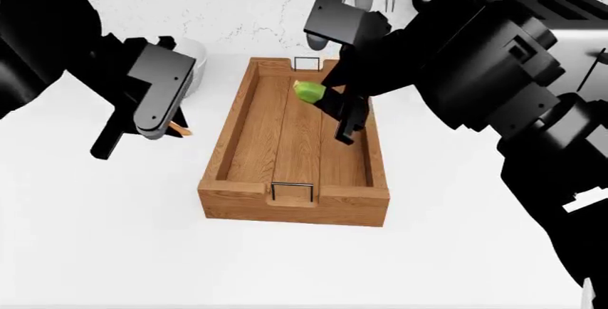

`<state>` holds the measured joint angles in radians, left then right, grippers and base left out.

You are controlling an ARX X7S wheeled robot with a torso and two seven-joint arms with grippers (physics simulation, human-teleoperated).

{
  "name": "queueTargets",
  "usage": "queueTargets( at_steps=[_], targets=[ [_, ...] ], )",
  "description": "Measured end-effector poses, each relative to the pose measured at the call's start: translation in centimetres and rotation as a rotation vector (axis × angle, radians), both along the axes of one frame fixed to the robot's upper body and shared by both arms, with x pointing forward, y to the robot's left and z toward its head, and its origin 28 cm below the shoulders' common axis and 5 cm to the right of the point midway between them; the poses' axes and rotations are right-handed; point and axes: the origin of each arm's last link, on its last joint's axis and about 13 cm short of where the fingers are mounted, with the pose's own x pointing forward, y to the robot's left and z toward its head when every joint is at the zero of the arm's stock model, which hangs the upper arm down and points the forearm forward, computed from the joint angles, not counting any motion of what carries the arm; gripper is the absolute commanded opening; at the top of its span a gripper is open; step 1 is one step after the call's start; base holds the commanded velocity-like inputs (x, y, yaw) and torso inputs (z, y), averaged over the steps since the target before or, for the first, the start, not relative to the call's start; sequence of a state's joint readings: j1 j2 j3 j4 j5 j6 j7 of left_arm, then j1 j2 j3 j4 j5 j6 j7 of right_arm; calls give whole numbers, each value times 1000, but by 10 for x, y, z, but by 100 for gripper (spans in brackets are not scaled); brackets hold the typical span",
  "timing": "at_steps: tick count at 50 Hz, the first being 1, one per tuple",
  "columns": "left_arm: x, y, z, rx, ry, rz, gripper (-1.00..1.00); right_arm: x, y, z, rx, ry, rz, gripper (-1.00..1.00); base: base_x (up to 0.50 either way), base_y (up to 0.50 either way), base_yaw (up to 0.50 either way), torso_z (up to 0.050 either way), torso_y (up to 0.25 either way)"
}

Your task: Place the two vegetables and bowl onto the tray for setting up a vegetable dip station.

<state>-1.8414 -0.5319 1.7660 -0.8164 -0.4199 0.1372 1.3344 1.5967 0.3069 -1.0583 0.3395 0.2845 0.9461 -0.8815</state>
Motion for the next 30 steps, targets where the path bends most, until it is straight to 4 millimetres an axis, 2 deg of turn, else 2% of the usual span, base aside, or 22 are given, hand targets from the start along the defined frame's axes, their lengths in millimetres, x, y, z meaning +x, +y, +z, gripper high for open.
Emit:
queueTargets(
  at_steps=[14, 30],
  targets=[
    [11, -9, 33, -53, -149, -25, -100, 7, 2, -4, -44, 0, 9, -100, 0, 0, 0, 0, 0],
    [12, -12, 41, -78, -203, -35, -100, 32, 19, -23, -171, -39, 64, -100, 0, 0, 0, 0, 0]
  ],
)
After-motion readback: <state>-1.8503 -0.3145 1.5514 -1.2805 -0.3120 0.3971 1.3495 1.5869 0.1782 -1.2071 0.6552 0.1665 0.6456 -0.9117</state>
